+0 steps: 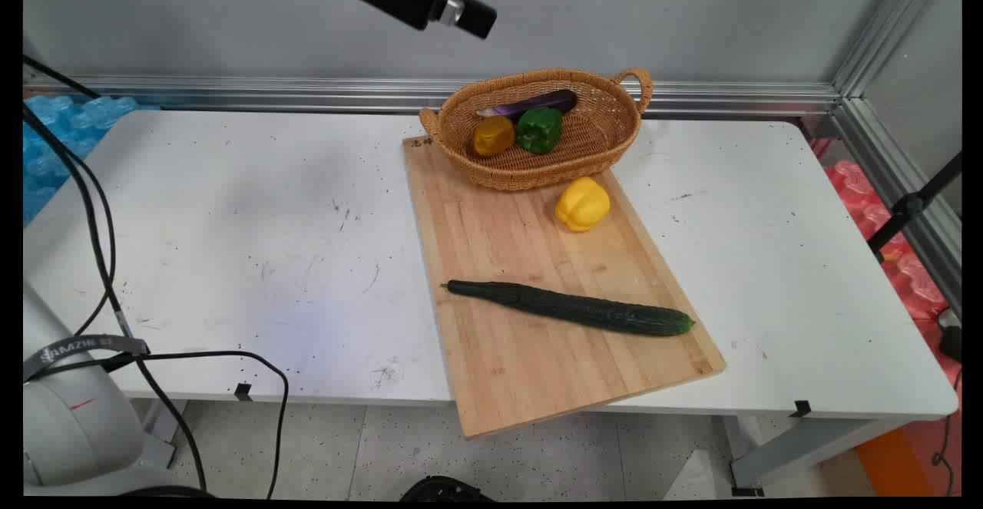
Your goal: Pick up the cucumber from the cutting board
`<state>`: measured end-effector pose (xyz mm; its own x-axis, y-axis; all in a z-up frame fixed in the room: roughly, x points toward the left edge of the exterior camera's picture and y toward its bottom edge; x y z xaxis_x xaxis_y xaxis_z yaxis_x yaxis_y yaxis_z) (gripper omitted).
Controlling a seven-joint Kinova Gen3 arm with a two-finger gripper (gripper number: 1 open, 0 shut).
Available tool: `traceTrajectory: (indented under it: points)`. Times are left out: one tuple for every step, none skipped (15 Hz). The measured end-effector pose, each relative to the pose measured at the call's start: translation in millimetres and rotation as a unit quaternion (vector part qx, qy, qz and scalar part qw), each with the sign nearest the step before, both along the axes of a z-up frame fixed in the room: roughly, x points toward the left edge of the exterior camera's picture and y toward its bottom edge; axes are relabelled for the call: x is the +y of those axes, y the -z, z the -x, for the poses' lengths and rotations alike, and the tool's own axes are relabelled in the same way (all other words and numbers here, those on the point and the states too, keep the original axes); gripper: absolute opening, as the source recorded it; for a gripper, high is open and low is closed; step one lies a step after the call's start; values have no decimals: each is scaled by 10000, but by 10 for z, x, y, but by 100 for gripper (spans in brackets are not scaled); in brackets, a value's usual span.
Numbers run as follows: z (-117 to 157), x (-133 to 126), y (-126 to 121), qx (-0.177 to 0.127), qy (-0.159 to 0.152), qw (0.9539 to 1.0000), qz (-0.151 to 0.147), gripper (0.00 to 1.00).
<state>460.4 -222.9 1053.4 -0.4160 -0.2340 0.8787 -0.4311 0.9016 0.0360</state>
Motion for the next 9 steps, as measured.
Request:
traceTrajectory:
  points:
    - [6,13,18,-36,27,10000,-38,100]
    - [13,25,34,-70,53,9999,-72,100]
    - [27,44,69,-150,97,9997,-145,100]
    - [41,61,106,-245,127,9994,-214,100]
    - [57,68,148,-352,142,9989,-280,100]
    - [77,71,192,-465,156,9982,-343,100]
    - [93,70,223,-541,165,9977,-384,100]
    - [128,63,283,-680,189,9965,-452,100]
    - [161,54,340,-809,203,9952,-511,100]
